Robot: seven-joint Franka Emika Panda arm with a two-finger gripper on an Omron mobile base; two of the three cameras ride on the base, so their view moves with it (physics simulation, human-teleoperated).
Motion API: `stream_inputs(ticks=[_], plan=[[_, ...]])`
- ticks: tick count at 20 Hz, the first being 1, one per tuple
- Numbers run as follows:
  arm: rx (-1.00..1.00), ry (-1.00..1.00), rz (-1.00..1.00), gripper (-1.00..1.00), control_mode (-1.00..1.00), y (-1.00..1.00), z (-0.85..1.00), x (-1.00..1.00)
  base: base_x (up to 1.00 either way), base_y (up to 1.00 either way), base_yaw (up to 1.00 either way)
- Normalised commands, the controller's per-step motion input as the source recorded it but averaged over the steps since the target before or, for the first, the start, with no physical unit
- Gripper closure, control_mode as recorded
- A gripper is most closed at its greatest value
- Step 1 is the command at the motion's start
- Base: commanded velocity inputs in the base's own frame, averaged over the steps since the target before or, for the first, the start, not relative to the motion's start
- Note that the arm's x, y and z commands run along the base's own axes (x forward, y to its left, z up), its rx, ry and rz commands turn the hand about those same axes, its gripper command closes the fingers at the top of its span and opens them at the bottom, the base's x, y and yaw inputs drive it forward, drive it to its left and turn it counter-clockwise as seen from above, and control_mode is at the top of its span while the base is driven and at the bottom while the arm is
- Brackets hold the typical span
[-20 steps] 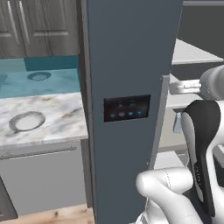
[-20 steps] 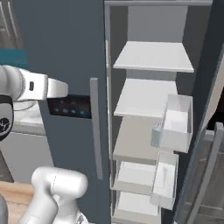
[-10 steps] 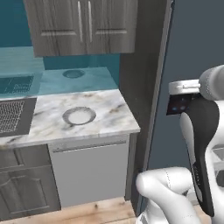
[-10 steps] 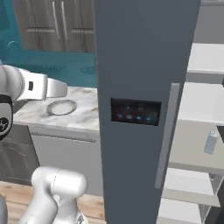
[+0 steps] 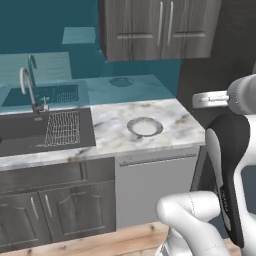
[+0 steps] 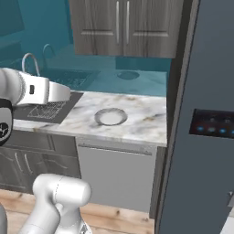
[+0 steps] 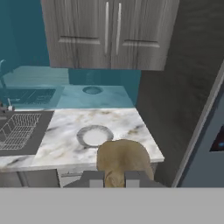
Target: Pick garlic from the fridge and place it on the plate on the counter.
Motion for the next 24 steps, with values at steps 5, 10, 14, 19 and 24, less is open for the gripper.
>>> stream_inputs(ticks=[5,10,14,19,24], plan=[[0.0,0.0,0.0,1.0,1.0,0.0,0.0,0.0,0.09,0.61,0.0],[0.0,0.0,0.0,1.0,1.0,0.0,0.0,0.0,0.22,0.05,0.0],[0.0,0.0,0.0,1.0,1.0,0.0,0.0,0.0,0.23,-0.02,0.0],[0.0,0.0,0.0,1.0,1.0,0.0,0.0,0.0,0.13,-0.13,0.0],[0.0,0.0,0.0,1.0,1.0,0.0,0.0,0.0,0.32,-0.28,0.0]])
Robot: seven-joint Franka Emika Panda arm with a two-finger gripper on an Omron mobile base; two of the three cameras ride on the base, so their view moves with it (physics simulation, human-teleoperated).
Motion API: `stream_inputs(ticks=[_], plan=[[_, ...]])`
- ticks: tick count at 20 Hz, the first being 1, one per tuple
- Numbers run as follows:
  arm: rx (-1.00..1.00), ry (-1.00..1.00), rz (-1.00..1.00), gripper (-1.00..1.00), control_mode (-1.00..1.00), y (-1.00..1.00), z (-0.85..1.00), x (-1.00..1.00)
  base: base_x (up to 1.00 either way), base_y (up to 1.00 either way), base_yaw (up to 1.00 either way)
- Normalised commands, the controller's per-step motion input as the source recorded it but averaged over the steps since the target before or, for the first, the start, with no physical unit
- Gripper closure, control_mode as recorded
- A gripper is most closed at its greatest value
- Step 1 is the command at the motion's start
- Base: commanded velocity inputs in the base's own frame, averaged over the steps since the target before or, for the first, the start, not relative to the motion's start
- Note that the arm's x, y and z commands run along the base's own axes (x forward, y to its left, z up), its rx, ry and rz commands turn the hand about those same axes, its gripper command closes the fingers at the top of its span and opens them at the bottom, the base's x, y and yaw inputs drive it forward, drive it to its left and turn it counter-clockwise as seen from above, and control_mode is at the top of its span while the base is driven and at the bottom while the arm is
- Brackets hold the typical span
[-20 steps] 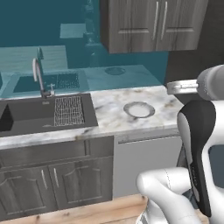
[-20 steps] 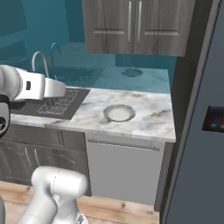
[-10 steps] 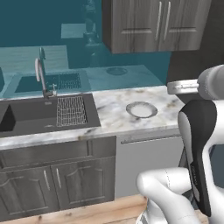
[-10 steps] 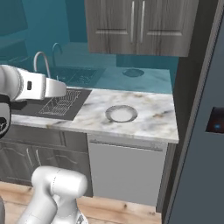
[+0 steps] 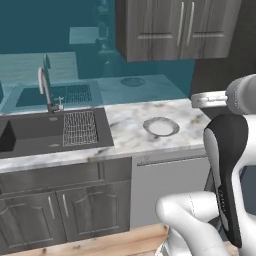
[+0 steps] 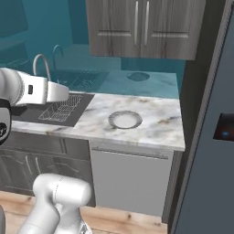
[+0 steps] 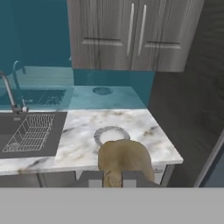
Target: Pick garlic from the fridge and place it on the plate on the counter.
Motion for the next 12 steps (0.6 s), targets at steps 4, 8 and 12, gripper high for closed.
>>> stream_inputs(ticks=[4,8,12], plan=[[0.0,0.0,0.0,1.0,1.0,0.0,0.0,0.0,0.38,-0.42,0.02],[0.0,0.0,0.0,1.0,1.0,0.0,0.0,0.0,0.36,-0.48,0.04],[0.0,0.0,0.0,1.0,1.0,0.0,0.0,0.0,0.43,-0.33,0.04]])
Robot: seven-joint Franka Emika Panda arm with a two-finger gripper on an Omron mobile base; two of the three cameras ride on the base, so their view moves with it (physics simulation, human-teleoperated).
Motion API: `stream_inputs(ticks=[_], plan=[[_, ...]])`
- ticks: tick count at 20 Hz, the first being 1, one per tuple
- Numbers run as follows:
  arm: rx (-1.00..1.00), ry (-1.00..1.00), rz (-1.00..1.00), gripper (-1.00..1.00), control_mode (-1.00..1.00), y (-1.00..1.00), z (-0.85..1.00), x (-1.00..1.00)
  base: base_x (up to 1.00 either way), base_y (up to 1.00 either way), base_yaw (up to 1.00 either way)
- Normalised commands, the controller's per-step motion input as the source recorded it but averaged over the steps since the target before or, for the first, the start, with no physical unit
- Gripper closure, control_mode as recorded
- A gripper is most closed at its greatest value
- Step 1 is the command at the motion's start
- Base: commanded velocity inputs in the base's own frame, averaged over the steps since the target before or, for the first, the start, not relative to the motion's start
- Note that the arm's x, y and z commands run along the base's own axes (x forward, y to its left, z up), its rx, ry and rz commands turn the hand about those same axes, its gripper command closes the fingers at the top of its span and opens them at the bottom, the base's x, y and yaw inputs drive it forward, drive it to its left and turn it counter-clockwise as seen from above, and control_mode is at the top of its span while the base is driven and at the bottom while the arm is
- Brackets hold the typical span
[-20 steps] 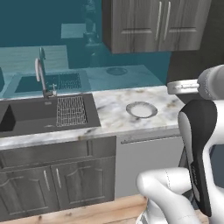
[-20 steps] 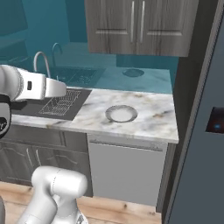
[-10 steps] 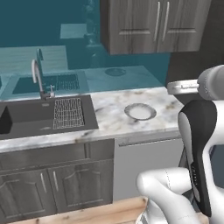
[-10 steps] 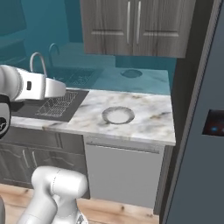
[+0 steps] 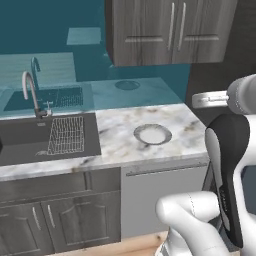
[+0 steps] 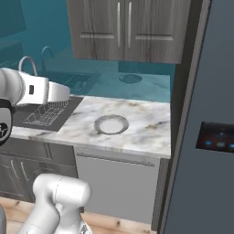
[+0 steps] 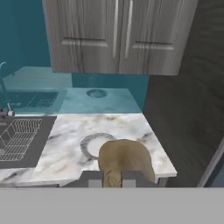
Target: Pick garlic from the fridge and place it on the plate on the counter.
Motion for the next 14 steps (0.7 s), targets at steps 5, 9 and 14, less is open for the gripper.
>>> stream_inputs(ticks=[5,9,14], plan=[[0.0,0.0,0.0,1.0,1.0,0.0,0.0,0.0,0.45,-0.09,0.04],[0.0,0.0,0.0,1.0,1.0,0.0,0.0,0.0,0.3,0.0,0.02],[0.0,0.0,0.0,1.0,1.0,0.0,0.0,0.0,0.15,0.0,0.01]])
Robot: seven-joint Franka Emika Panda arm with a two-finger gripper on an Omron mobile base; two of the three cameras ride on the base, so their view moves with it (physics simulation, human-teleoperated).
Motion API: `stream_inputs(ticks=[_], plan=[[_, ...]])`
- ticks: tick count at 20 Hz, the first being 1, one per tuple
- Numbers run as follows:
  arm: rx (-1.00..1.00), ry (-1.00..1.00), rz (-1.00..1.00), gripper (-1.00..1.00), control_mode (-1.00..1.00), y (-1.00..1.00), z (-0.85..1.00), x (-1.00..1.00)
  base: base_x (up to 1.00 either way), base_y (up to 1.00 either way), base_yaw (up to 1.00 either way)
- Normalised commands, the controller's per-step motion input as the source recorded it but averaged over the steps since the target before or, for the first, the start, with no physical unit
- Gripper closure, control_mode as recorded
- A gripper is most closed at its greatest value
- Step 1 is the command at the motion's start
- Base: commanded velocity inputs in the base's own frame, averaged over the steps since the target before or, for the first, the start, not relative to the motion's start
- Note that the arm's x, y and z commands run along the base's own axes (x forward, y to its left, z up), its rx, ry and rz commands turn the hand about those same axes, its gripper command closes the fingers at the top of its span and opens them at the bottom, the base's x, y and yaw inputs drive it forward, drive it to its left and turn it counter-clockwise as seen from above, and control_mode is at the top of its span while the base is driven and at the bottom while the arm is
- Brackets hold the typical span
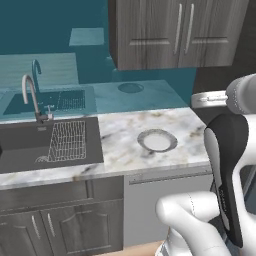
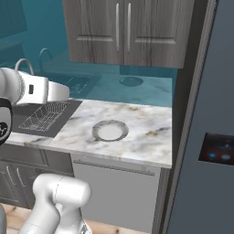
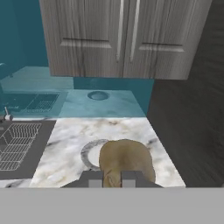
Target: Pick garlic from the fridge and place it on the plate on the counter.
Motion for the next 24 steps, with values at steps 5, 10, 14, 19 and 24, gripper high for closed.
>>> stream_inputs(ticks=[5,10,14,19,24], plan=[[0.0,0.0,0.0,1.0,1.0,0.0,0.0,0.0,0.04,0.0,0.0],[0.0,0.01,0.0,1.0,-1.0,0.0,0.0,0.0,0.01,0.0,0.0],[0.0,0.05,0.0,1.0,-1.0,0.0,-0.08,0.01,0.0,0.0,0.0],[0.02,0.01,0.0,1.0,-1.0,0.0,-0.32,0.04,0.0,0.0,0.0],[0.06,0.0,0.0,1.0,-1.0,0.0,-0.29,0.0,0.0,0.0,0.0]])
